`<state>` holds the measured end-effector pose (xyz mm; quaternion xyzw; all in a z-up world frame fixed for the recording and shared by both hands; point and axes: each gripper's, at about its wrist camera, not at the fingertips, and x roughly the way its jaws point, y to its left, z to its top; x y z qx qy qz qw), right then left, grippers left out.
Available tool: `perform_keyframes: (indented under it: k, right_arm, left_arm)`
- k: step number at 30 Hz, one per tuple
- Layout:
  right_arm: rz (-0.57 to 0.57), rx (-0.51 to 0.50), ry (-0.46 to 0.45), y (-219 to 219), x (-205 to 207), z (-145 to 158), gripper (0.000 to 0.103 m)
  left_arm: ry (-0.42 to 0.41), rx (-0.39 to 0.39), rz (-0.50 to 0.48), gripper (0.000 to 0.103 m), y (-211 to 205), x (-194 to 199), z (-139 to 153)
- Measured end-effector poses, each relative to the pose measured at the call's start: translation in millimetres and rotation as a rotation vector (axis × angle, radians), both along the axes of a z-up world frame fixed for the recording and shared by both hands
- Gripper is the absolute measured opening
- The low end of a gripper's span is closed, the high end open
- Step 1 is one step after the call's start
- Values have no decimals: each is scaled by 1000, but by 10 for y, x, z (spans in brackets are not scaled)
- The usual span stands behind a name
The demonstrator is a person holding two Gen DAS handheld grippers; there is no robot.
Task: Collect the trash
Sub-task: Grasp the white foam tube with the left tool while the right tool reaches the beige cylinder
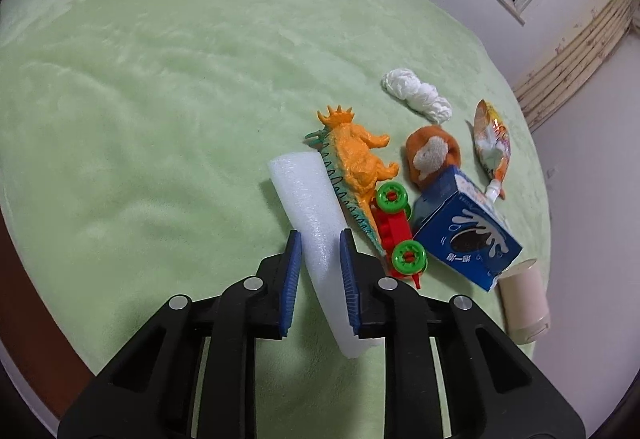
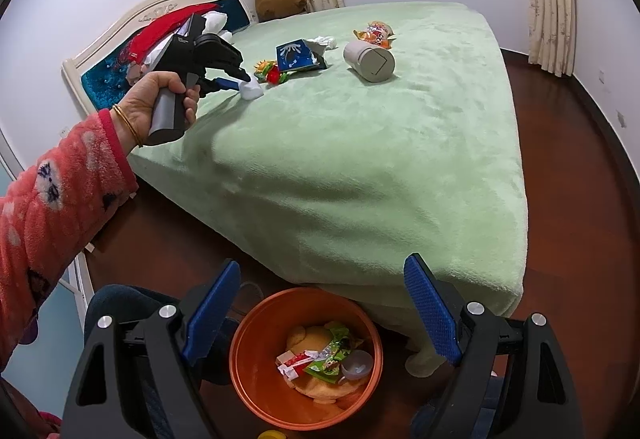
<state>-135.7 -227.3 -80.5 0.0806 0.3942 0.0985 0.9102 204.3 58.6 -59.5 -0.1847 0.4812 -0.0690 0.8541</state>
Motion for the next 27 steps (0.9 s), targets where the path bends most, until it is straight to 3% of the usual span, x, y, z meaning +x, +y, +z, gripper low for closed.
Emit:
perform_keyframes:
  k: [17,23,27]
  right_arm:
    - [3,-21,-25,-19,120,86,82]
    - [3,-124,-103,-70,646,273,82]
    - [-6,-167,-113,-132,1280,410,82]
  left_arm:
    - [-117,-131,-78,13,61,-342,245]
    - [-150,-170,-131,13,183,-752,287]
    - [-167,-168,-174,13,236,-1104,273]
